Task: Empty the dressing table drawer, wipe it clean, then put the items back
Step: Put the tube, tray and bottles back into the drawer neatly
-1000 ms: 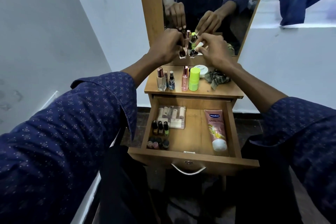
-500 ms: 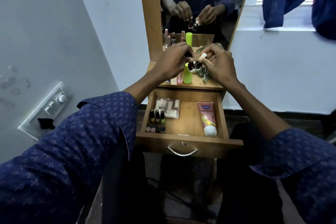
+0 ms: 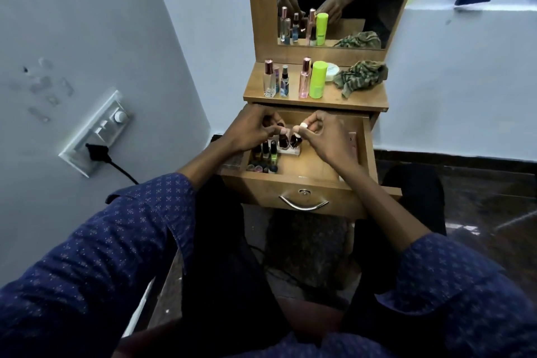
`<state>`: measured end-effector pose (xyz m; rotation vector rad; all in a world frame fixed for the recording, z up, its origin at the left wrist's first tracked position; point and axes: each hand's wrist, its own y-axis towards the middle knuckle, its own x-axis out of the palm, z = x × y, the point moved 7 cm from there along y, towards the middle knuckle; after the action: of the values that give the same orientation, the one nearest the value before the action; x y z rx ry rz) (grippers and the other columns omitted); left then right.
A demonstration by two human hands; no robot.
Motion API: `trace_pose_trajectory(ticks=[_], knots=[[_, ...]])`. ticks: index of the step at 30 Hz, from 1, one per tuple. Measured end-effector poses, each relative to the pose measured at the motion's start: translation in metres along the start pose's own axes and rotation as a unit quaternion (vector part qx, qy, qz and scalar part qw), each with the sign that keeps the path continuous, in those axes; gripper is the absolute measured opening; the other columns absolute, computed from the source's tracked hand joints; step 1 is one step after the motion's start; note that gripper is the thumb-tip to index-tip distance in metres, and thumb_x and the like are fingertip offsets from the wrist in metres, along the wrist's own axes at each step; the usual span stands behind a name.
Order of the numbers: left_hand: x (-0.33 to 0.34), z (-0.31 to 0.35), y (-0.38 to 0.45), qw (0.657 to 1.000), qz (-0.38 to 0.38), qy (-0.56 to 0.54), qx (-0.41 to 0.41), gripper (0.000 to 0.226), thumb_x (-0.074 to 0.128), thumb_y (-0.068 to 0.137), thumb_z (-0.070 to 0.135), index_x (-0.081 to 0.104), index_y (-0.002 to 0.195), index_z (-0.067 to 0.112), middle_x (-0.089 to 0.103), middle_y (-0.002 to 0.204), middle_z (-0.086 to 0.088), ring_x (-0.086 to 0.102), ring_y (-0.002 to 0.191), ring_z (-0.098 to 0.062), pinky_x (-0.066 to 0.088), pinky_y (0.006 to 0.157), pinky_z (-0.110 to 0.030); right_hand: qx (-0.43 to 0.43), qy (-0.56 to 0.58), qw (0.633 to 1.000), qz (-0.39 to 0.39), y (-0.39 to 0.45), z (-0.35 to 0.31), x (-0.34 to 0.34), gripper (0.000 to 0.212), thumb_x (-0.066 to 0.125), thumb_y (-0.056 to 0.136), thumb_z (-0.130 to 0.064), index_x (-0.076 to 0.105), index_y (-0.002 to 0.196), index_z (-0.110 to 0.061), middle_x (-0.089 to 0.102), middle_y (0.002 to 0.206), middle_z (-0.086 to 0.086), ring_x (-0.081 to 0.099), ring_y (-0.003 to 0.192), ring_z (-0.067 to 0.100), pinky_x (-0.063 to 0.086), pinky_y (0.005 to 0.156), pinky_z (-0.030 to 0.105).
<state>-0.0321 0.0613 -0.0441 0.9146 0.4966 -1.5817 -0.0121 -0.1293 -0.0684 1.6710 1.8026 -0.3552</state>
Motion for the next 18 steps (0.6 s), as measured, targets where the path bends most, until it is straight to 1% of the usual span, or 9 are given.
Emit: trace_pose_trajectory(ticks=[2,4,6,8,9,12,15,16,18], knots=[[-0.005,-0.011,-0.009,1.0,0.008,-0.001,-0.015,0.012,0.085,0.088,0.027,0.081,0.094,0.017,0.077,0.084,0.005,0.07,0.075,-0.01,0.057,0.069,-0.034,0.016,-0.006,1.0,-0.011,-0.006,0.001,0.013,0.024,0.08,0.081,-0.049,0.066,0.079,-0.031,0.069,0.072,-0.01,0.067,0.068,0.008,0.059,0.065,0.04],[-0.008,-0.022,-0.018,0.999,0.015,0.007,-0.03,0.016,0.087,0.086,0.03,0.082,0.093,0.017,0.078,0.085,0.006,0.071,0.075,-0.011,0.059,0.071,-0.038,0.028,-0.01,0.999,-0.014,-0.01,-0.001,0.025,0.024,0.078,0.079,-0.053,0.063,0.075,-0.034,0.071,0.07,-0.012,0.069,0.067,0.008,0.06,0.065,0.04],[-0.01,-0.032,-0.025,0.999,0.016,0.01,-0.042,0.018,0.088,0.085,0.033,0.082,0.092,0.017,0.078,0.084,0.006,0.072,0.075,-0.011,0.059,0.072,-0.041,0.044,-0.024,0.999,-0.013,-0.015,-0.005,0.033,0.025,0.081,0.081,-0.049,0.066,0.076,-0.03,0.073,0.071,-0.01,0.07,0.069,0.007,0.058,0.064,0.031],[-0.01,-0.04,-0.03,0.999,0.018,0.009,-0.051,0.018,0.088,0.084,0.033,0.082,0.092,0.018,0.078,0.085,0.006,0.072,0.075,-0.012,0.059,0.072,-0.042,0.059,-0.036,0.997,-0.015,-0.018,-0.007,0.039,0.025,0.083,0.082,-0.047,0.07,0.077,-0.026,0.074,0.072,-0.007,0.069,0.07,0.007,0.05,0.061,0.024],[-0.011,-0.042,-0.031,0.998,0.021,0.01,-0.054,0.018,0.089,0.084,0.033,0.082,0.092,0.018,0.078,0.085,0.006,0.072,0.075,-0.013,0.059,0.072,-0.043,0.064,-0.039,0.997,-0.018,-0.02,-0.008,0.042,0.026,0.083,0.082,-0.047,0.071,0.078,-0.024,0.074,0.071,-0.007,0.069,0.069,0.008,0.05,0.061,0.025],[-0.01,-0.049,-0.034,0.997,0.028,0.015,-0.065,0.018,0.089,0.084,0.033,0.082,0.092,0.018,0.078,0.086,0.006,0.071,0.076,-0.013,0.058,0.072,-0.04,0.079,-0.012,0.996,-0.028,-0.022,-0.005,0.055,0.028,0.084,0.08,-0.046,0.068,0.075,-0.023,0.073,0.068,-0.007,0.07,0.068,0.01,0.056,0.062,0.034],[-0.007,-0.055,-0.035,0.997,0.019,0.023,-0.071,0.018,0.089,0.084,0.032,0.082,0.094,0.018,0.078,0.087,0.006,0.07,0.078,-0.009,0.056,0.071,-0.034,0.089,-0.018,0.995,-0.031,-0.024,-0.004,0.061,0.026,0.085,0.081,-0.044,0.068,0.076,-0.023,0.071,0.067,-0.008,0.069,0.069,0.011,0.048,0.057,0.028],[-0.007,-0.057,-0.035,0.997,0.016,0.025,-0.072,0.019,0.089,0.084,0.032,0.082,0.094,0.018,0.078,0.088,0.006,0.07,0.079,-0.009,0.056,0.073,-0.034,0.09,-0.017,0.995,-0.033,-0.024,-0.005,0.062,0.026,0.084,0.081,-0.043,0.069,0.077,-0.023,0.071,0.067,-0.008,0.069,0.069,0.01,0.048,0.057,0.027],[-0.005,-0.061,-0.035,0.997,0.012,0.032,-0.076,0.019,0.089,0.084,0.034,0.081,0.094,0.019,0.078,0.088,0.006,0.071,0.08,-0.01,0.059,0.077,-0.037,0.092,-0.017,0.995,-0.034,-0.024,-0.003,0.067,0.026,0.084,0.081,-0.044,0.07,0.077,-0.023,0.071,0.065,-0.008,0.069,0.068,0.009,0.054,0.062,0.029]])
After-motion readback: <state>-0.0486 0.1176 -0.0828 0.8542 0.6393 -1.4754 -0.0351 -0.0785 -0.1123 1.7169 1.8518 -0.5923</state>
